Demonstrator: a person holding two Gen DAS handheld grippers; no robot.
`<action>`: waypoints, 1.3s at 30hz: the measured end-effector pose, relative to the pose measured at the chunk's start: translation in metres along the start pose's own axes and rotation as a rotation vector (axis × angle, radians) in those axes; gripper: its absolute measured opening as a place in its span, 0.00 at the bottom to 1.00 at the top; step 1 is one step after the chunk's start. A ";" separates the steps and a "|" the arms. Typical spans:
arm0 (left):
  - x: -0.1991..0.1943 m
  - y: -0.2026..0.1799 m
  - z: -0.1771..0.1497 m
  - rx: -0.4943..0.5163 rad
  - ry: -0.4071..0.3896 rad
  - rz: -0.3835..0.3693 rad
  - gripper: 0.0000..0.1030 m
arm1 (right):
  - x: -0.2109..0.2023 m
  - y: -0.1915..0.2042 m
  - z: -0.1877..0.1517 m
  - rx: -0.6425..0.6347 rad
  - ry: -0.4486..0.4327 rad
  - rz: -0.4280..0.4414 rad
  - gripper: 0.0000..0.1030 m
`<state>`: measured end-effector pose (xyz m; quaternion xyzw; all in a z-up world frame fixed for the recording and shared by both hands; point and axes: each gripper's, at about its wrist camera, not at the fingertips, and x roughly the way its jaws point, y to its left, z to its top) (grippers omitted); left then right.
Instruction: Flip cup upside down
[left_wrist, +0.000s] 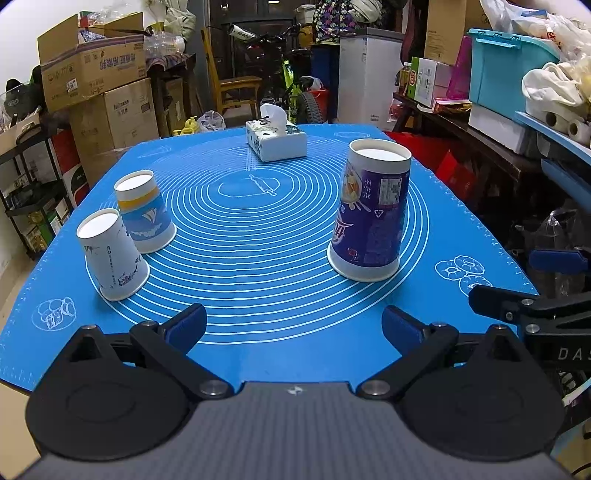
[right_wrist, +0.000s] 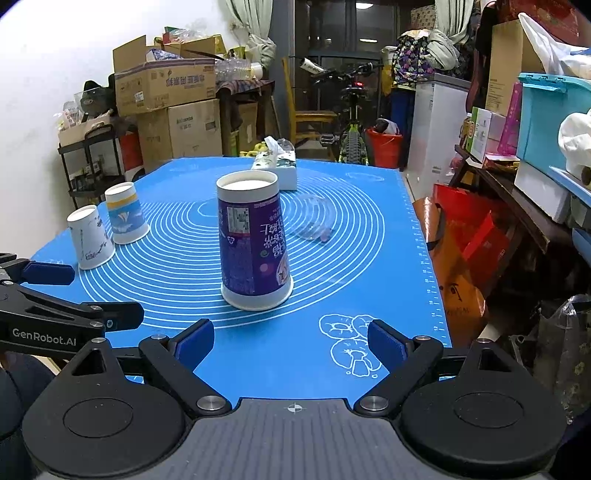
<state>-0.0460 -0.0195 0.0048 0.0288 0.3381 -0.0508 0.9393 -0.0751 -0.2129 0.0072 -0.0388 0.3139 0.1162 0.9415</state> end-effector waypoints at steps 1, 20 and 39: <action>0.000 0.000 0.000 0.001 0.000 0.000 0.97 | 0.000 0.000 0.000 -0.001 0.000 0.002 0.89; 0.000 -0.001 -0.001 0.003 0.004 -0.001 0.97 | 0.000 0.000 0.000 -0.004 0.005 0.006 0.89; 0.001 -0.003 -0.004 0.007 0.010 0.000 0.97 | 0.001 -0.001 -0.003 -0.004 0.013 0.009 0.89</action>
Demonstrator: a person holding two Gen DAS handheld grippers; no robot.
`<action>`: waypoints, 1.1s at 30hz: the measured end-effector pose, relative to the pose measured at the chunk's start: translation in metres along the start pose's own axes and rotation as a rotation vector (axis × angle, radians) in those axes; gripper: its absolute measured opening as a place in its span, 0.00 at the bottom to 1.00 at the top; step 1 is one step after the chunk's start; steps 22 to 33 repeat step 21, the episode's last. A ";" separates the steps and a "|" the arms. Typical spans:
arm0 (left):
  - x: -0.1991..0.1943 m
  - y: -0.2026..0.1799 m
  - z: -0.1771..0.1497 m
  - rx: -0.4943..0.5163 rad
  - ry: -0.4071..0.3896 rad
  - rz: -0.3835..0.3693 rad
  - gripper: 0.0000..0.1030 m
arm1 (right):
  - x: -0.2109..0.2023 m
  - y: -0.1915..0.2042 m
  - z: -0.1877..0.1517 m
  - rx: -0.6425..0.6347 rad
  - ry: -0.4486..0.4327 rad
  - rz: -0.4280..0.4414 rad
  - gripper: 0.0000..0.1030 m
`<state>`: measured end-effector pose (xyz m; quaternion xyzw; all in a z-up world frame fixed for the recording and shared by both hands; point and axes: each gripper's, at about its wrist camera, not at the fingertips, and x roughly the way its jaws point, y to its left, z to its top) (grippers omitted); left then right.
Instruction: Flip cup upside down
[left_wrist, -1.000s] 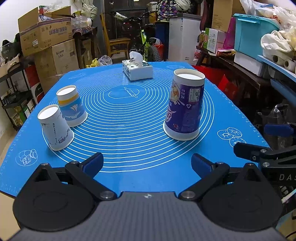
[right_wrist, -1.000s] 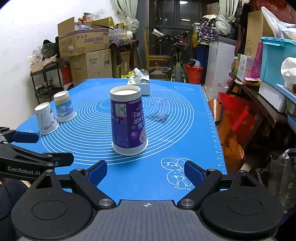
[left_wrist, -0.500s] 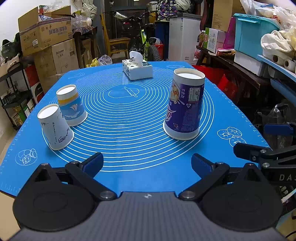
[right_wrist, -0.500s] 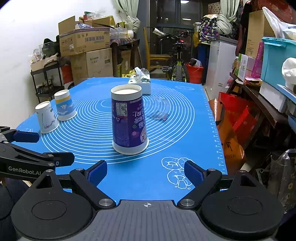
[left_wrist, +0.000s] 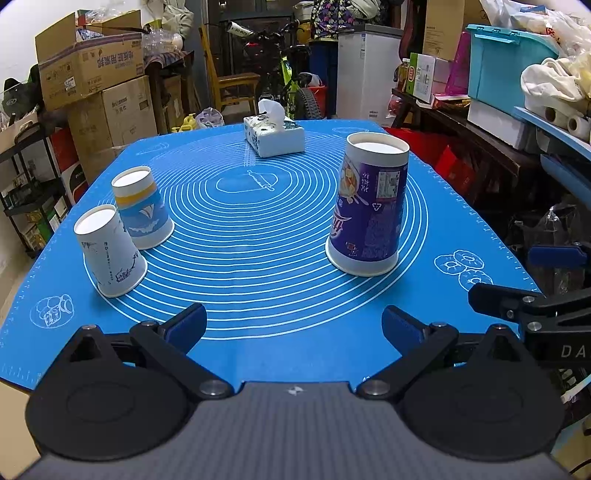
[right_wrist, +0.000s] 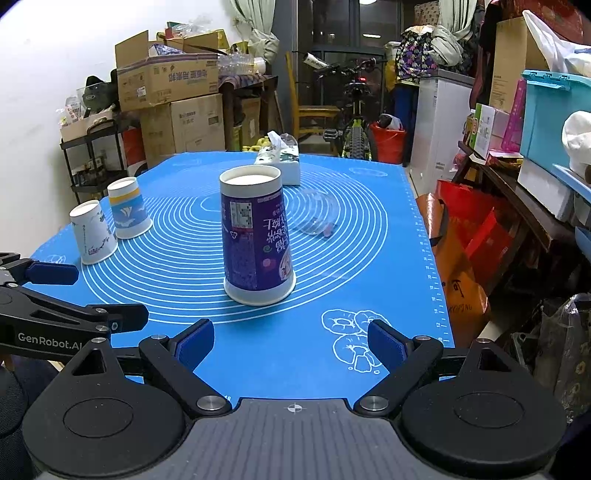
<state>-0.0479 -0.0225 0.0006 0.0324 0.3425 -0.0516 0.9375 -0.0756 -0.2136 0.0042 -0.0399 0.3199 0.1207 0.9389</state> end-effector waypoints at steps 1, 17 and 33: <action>0.000 0.000 0.000 0.000 0.000 0.000 0.97 | 0.000 0.000 -0.001 0.001 0.002 -0.001 0.89; 0.002 -0.002 0.000 0.015 0.008 -0.002 0.97 | 0.002 -0.003 -0.001 0.011 0.023 -0.002 0.89; 0.002 -0.002 -0.001 0.020 0.006 -0.002 0.97 | 0.002 -0.004 -0.001 0.014 0.024 0.000 0.89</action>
